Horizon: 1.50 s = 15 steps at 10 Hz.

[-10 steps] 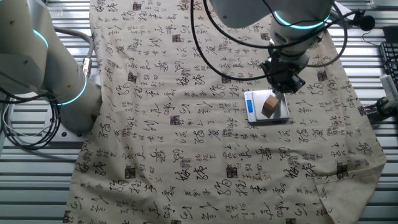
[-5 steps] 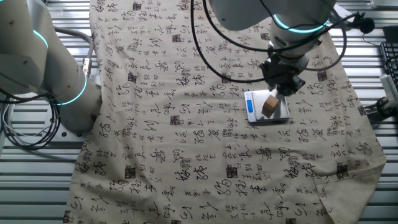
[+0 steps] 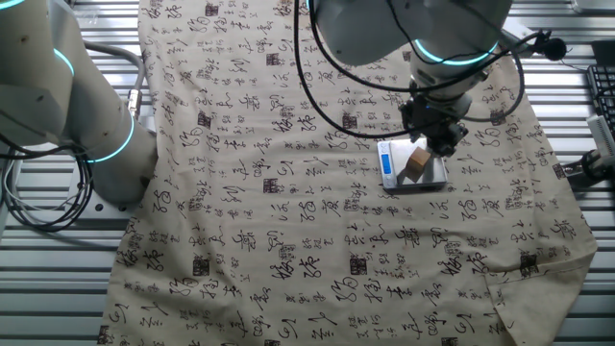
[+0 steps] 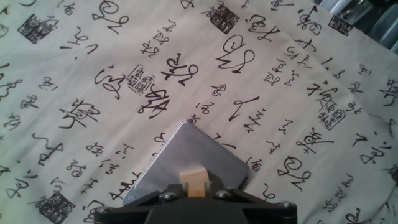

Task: Remove the object from the scale

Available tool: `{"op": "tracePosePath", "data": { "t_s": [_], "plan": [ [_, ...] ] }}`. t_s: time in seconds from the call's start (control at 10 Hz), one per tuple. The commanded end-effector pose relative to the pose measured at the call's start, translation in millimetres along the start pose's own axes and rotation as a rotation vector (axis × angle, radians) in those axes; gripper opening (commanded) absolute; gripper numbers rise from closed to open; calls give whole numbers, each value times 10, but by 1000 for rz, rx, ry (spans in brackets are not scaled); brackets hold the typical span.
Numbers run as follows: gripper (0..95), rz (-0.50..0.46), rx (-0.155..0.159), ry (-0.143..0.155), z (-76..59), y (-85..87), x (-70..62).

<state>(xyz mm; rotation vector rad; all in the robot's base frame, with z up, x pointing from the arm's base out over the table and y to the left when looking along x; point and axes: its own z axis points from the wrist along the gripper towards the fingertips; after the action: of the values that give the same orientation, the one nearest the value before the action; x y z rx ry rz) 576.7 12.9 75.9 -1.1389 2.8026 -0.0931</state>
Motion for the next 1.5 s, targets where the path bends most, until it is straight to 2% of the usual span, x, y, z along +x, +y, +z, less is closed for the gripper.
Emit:
{"op": "tracePosePath", "data": {
  "t_s": [0.1,1.5],
  "plan": [
    [380,-2,1,-2,-10,-3,-7],
    [380,-2,12,-18,239,20,11]
  ]
}}
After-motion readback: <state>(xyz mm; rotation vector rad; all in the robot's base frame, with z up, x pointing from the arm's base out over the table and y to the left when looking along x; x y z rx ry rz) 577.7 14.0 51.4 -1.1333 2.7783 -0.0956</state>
